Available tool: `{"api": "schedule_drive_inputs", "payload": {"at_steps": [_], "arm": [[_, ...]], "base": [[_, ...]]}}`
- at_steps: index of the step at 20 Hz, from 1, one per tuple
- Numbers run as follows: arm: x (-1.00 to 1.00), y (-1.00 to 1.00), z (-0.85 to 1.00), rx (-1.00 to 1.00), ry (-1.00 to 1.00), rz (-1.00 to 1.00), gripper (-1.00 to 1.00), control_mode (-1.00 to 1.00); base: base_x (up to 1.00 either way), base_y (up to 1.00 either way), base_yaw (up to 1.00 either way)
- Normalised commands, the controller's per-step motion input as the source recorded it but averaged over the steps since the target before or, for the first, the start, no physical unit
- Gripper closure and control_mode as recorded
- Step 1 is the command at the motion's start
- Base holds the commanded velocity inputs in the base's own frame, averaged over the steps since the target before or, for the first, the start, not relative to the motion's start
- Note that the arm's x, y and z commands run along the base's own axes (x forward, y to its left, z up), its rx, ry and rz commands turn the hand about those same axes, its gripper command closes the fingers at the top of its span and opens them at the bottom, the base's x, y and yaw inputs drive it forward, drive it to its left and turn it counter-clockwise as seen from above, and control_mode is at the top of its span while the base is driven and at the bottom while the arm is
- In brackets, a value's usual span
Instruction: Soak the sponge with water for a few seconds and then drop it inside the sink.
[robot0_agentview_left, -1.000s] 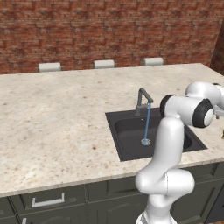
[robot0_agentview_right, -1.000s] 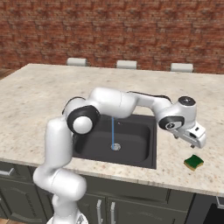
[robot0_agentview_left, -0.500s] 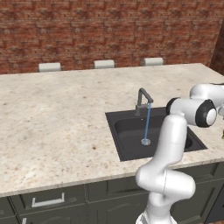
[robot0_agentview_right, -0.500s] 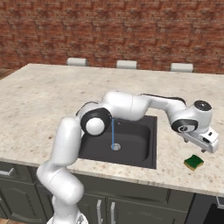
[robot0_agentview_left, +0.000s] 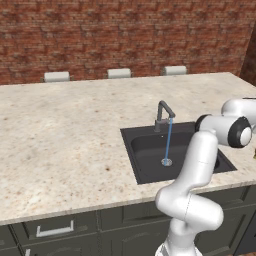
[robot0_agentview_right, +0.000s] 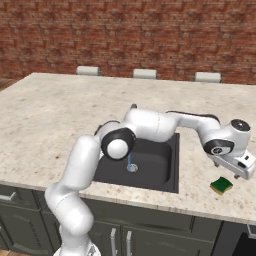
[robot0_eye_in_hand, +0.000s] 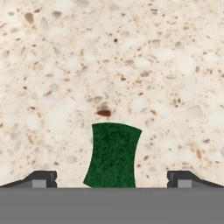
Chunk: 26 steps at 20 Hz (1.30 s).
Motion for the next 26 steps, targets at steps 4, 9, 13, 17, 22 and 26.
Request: {"api": "schedule_drive_inputs", "payload": {"at_steps": [4,9,13,17,22,26], "arm": [[0.0,0.0,-0.3,0.0,0.0,0.0,-1.0,-1.0],[0.0,0.0,-0.35,0.0,0.01,0.0,-1.0,-1.0],[0.02,0.0,-0.32,0.0,0.01,-0.02,-1.0,-1.0],[0.02,0.0,-0.18,0.0,0.01,-0.04,-1.0,-1.0],[0.0,0.0,-0.17,0.0,0.03,-0.04,-1.0,-1.0],[0.0,0.0,-0.14,0.0,0.03,-0.03,-1.0,-1.0]], "base": [[0.0,0.0,0.0],[0.0,0.0,0.0],[0.0,0.0,0.0],[0.0,0.0,0.0],[0.0,0.0,0.0],[0.0,0.0,0.0]]}}
